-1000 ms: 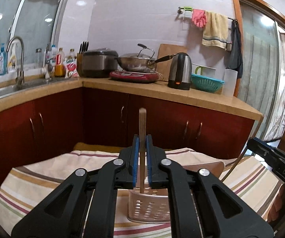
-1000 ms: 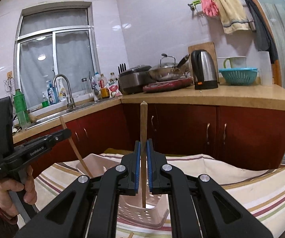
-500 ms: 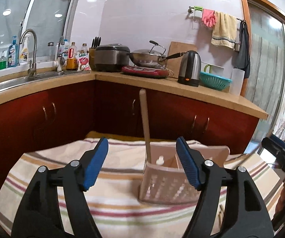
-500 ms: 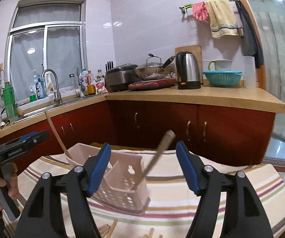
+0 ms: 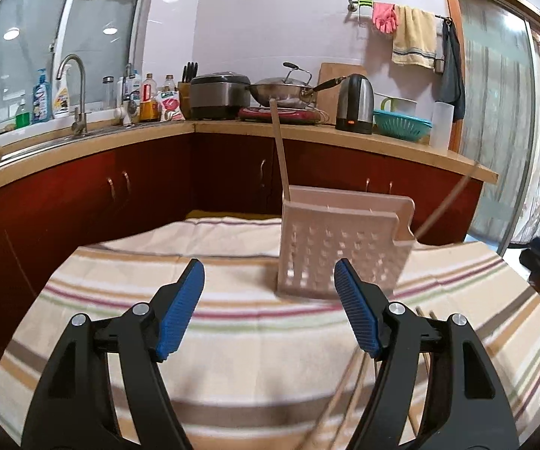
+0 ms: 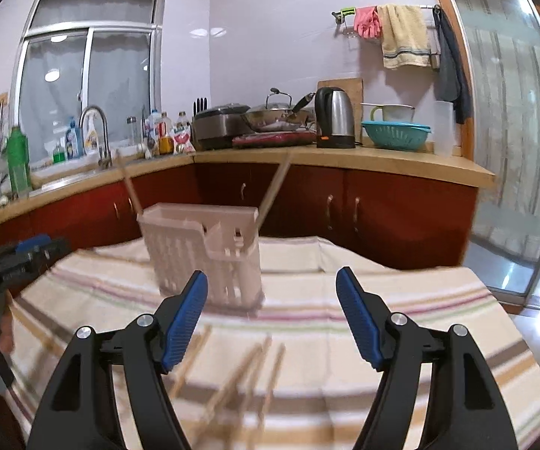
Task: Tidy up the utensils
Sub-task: 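Lower both tools onto two more chopsticks and close each on one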
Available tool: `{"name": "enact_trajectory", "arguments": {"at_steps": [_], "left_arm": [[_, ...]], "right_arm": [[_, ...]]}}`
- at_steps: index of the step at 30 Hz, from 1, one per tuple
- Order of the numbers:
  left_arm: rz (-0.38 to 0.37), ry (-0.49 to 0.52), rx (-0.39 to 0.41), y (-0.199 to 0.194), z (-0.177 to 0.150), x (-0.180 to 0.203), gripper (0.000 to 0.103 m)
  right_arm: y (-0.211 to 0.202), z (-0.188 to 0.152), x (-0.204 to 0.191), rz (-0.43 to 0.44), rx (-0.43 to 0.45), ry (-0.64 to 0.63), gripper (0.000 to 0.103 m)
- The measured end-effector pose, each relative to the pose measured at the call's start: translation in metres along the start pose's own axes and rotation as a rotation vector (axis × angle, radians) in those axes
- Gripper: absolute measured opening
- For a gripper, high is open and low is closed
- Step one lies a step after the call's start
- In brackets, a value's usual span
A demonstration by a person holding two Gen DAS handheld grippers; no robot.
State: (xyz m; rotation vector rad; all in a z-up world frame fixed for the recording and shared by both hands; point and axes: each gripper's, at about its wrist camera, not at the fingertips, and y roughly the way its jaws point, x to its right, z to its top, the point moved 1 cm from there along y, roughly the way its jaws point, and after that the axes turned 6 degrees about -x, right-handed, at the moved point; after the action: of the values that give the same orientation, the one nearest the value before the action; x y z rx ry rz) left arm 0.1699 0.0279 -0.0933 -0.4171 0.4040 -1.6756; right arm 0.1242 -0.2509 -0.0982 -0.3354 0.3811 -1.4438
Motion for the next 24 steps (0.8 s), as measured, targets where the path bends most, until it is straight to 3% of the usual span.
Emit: {"name": "enact_trajectory", "arguments": {"at_steps": [10,15,19,24], "left_arm": [[0.058,-0.009,-0.069,-0.038,-0.071,-0.002,0.07],[0.079,-0.02,-0.103,-0.048,-0.095,-0.007,0.07],[0.095,-0.018,-0.114,-0.056,-0.108,-0.009,0.07],[0.111,-0.017,-0.126,-0.058,-0.113,-0.013,0.07]], "right_arm": [[-0.024,-0.094,-0.008,0.036,-0.173,-0.033,0.057],[-0.022,-0.121,-0.013,0.071,-0.248,-0.047,0.052],[-0.013,-0.141,-0.017,0.084,-0.326,-0.068,0.039],[-0.02,-0.146,-0.007,0.058,-0.32,-0.055,0.033]]}}
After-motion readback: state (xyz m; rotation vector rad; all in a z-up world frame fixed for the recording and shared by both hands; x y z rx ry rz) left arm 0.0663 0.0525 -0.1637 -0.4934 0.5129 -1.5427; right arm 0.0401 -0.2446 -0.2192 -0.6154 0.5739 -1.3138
